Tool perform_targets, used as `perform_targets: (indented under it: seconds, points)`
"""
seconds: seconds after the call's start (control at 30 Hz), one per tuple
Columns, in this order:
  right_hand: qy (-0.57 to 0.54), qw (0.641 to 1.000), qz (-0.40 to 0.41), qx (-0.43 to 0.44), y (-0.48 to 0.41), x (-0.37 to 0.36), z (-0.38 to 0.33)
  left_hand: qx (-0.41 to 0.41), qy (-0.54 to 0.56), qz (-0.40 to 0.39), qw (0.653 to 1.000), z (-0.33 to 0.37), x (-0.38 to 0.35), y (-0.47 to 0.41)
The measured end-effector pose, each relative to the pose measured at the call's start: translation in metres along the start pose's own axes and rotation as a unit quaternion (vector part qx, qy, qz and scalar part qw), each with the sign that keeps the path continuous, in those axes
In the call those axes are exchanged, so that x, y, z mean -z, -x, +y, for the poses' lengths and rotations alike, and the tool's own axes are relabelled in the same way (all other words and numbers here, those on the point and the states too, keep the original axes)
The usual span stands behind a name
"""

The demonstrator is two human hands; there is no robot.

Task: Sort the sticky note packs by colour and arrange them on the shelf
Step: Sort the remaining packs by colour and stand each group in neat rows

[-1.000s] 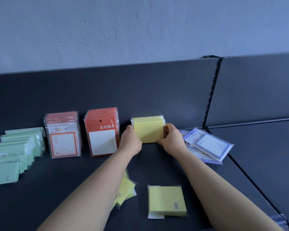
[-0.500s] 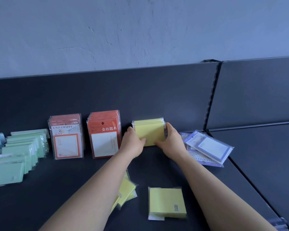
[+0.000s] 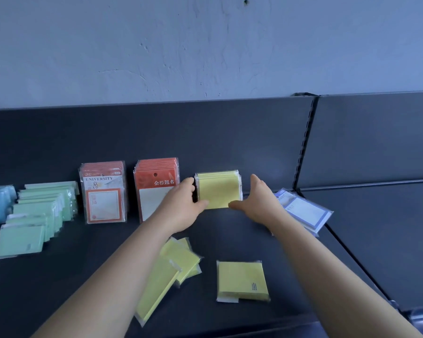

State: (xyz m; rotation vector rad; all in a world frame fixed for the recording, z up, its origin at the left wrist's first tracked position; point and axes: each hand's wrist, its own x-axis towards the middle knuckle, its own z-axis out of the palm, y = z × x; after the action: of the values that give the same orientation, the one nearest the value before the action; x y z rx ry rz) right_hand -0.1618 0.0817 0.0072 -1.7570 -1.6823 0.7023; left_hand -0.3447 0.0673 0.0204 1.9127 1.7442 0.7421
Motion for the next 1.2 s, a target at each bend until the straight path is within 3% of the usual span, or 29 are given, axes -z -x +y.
perform_targets:
  seconds: [0.13,0.23,0.37,0.53,0.77,0.97,1.1,1.2]
  points:
    - [0.017,0.997,-0.074,0.029,0.025,0.0,0.003,0.005,-0.028,-0.022,0.999,-0.028,0.023,0.046]
    - [0.02,0.99,-0.133,0.046,0.05,-0.01,0.001,0.066,-0.041,-0.055,0.995,-0.059,0.033,0.078]
    - [-0.002,0.986,-0.14,0.094,0.08,-0.032,-0.01,0.138,-0.001,-0.082,0.987,-0.086,0.038,0.107]
    - [0.031,0.979,-0.157,0.126,0.102,-0.06,-0.027,0.119,0.056,-0.054,0.99,-0.093,0.037,0.128]
    - [0.109,0.979,-0.098,0.141,0.113,-0.086,-0.04,0.144,0.198,0.095,0.965,-0.11,0.049,0.148]
    - [0.091,0.992,0.01,0.083,0.109,-0.063,-0.027,0.163,0.333,0.124,0.921,-0.116,0.048,0.151]
    - [0.169,0.984,-0.008,0.05,0.107,-0.06,-0.017,0.164,0.367,0.136,0.905,-0.116,0.044,0.148]
    - [0.228,0.962,-0.037,0.145,0.112,-0.066,-0.024,0.165,0.365,0.132,0.907,-0.117,0.043,0.146]
